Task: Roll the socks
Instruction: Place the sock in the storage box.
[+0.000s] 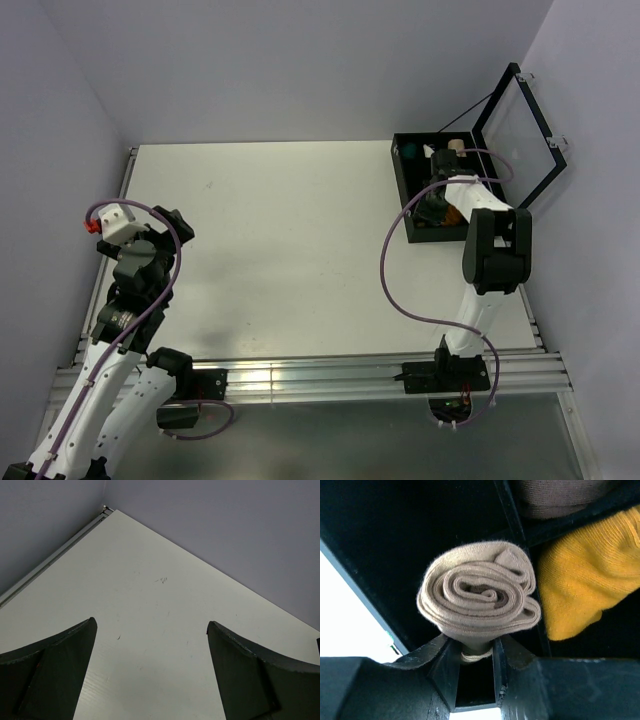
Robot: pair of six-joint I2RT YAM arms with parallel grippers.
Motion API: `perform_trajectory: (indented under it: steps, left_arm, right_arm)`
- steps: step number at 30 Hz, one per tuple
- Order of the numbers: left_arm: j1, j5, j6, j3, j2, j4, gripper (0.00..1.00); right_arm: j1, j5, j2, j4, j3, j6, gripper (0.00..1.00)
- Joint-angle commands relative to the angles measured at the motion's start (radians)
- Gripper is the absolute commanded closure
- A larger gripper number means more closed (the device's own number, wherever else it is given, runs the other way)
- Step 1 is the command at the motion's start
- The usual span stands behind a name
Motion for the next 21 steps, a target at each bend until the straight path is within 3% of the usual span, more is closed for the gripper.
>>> perform_trajectory:
  steps: [1,4,11,21]
  left_arm:
    - [-0.005,0.015,0.018,0.0,-0.006,0.042,0.02]
    - [-0.005,0.015,0.018,-0.001,-0.003,0.041,0.02]
    - [-0.005,0.016,0.016,0.0,-0.003,0.042,0.02]
    - [-0.005,0.018,0.018,0.0,-0.004,0.041,0.02]
  right_arm:
    - [0.033,-0.118,0.086,-0.089,-0.018,0.009,0.99]
    - [0.033,-0.115,0.061,-0.084,-0.04,0.001,0.95]
    - [0.033,-0.104,-0.087,-0.037,-0.06,-0.011,0.64]
    - [0.033,-0.072,-0.155,-0.014,-0.067,0.001,0.48]
